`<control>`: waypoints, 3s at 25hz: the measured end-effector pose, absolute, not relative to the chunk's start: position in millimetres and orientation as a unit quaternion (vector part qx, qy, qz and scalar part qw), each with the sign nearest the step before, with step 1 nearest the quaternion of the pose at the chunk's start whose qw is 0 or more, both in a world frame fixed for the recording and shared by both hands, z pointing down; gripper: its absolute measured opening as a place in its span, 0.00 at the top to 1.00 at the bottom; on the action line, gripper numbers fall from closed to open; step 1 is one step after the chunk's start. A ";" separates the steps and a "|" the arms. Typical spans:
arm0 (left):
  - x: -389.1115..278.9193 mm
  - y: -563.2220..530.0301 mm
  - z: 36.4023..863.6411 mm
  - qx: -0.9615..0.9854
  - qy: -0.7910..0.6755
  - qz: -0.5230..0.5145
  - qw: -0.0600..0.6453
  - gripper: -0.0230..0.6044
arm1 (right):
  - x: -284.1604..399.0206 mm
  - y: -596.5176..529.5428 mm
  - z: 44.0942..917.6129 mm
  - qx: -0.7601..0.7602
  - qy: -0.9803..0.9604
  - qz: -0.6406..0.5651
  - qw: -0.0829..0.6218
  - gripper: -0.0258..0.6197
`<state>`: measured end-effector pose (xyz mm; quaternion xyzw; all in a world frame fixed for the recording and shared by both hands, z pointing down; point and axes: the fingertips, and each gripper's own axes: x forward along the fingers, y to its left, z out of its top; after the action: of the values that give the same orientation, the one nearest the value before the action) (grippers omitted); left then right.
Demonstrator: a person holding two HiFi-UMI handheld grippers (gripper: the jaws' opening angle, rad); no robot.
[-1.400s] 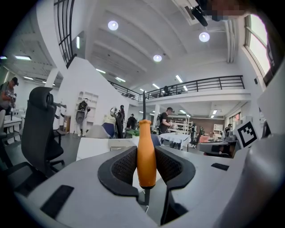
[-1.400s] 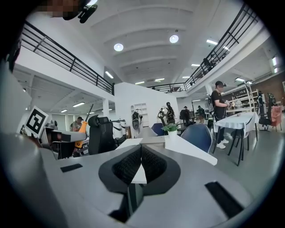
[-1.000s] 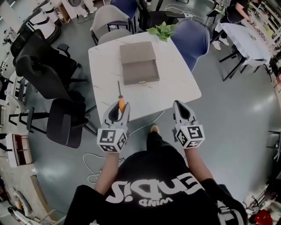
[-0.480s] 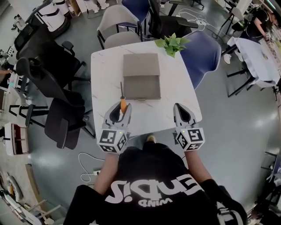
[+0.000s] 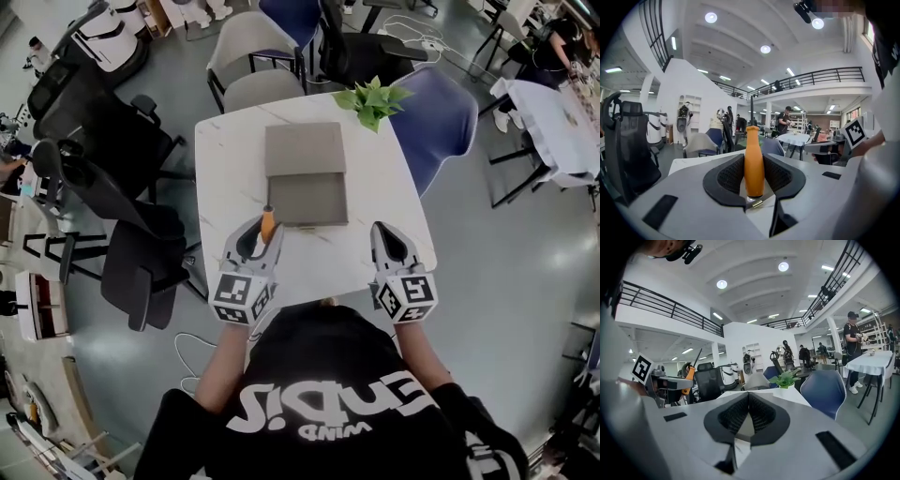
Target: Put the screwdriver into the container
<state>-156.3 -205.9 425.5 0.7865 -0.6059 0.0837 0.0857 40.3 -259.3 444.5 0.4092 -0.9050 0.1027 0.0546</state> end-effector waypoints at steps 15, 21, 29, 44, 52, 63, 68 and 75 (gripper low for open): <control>-145.6 -270.7 457.9 0.855 -0.467 0.220 0.046 0.76 | 21.1 -282.3 444.3 0.421 -0.900 0.103 0.048 0.94; -139.1 -298.0 486.9 0.865 -0.425 0.264 0.049 0.76 | 22.2 -281.3 452.4 0.425 -0.897 0.110 0.052 0.94; -140.1 -322.2 523.5 0.868 -0.373 0.326 0.050 0.76 | 29.6 -283.8 456.6 0.436 -0.891 0.115 0.055 0.94; -134.5 -336.2 625.0 0.846 -0.310 0.421 0.109 0.76 | 45.1 -296.9 465.1 0.457 -0.878 0.128 0.060 0.94; -137.5 -342.3 660.3 0.827 -0.293 0.455 0.150 0.76 | 44.6 -300.0 474.6 0.460 -0.874 0.138 0.068 0.94; -131.8 -339.4 678.6 0.804 -0.266 0.501 0.177 0.76 | 46.0 -302.2 478.0 0.468 -0.869 0.142 0.074 0.94; -129.4 -340.1 682.9 0.798 -0.270 0.503 0.195 0.76 | 51.1 -301.8 478.6 0.472 -0.867 0.143 0.073 0.94; -127.4 -339.8 682.4 0.798 -0.268 0.501 0.202 0.75 | 55.7 -302.5 481.2 0.474 -0.865 0.146 0.073 0.94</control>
<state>-127.4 -339.8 682.4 0.7977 -0.2684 0.5010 0.2016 55.7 -302.5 481.2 0.4743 -0.8650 0.1461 0.0733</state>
